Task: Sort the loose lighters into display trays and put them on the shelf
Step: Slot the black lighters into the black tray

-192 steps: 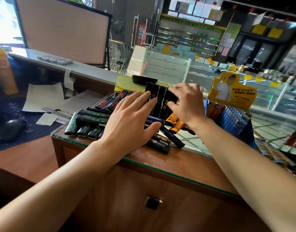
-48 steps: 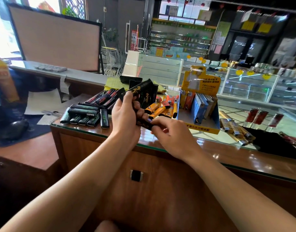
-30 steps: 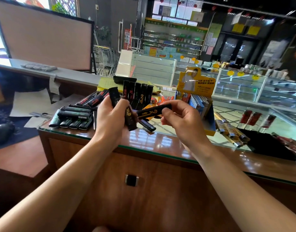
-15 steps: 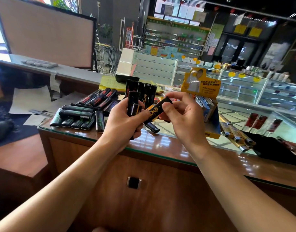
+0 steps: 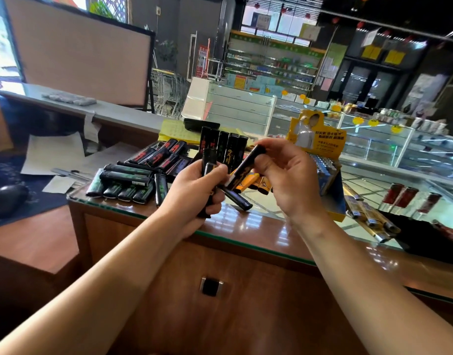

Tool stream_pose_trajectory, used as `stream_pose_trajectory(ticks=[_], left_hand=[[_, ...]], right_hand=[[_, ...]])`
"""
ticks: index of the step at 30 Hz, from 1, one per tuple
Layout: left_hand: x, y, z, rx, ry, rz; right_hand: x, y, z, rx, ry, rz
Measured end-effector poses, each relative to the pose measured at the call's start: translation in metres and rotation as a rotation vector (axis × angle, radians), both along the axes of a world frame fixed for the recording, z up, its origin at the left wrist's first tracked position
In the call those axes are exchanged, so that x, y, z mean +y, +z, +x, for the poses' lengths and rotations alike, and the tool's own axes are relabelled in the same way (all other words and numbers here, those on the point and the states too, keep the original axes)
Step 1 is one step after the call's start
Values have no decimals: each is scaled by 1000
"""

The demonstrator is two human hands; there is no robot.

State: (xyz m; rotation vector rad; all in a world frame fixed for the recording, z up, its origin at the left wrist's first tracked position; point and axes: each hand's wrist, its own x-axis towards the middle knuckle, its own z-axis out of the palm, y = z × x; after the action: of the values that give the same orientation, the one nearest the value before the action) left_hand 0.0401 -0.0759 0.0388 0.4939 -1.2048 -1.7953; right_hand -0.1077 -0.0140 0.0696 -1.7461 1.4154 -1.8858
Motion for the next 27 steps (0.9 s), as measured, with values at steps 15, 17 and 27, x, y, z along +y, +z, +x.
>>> stream_pose_trajectory(ticks=[15,17,27], left_hand=[[-21,-3,12,-83,92,-126],[-23,-3,11,-99,117,-165],[-29,-2,13,17,101,-98]], right_hand=[[-82,3,-26,268,-462,-28],[-95,0,-29,322,-473,-7],[-132,-18,-37,534,-512,103]])
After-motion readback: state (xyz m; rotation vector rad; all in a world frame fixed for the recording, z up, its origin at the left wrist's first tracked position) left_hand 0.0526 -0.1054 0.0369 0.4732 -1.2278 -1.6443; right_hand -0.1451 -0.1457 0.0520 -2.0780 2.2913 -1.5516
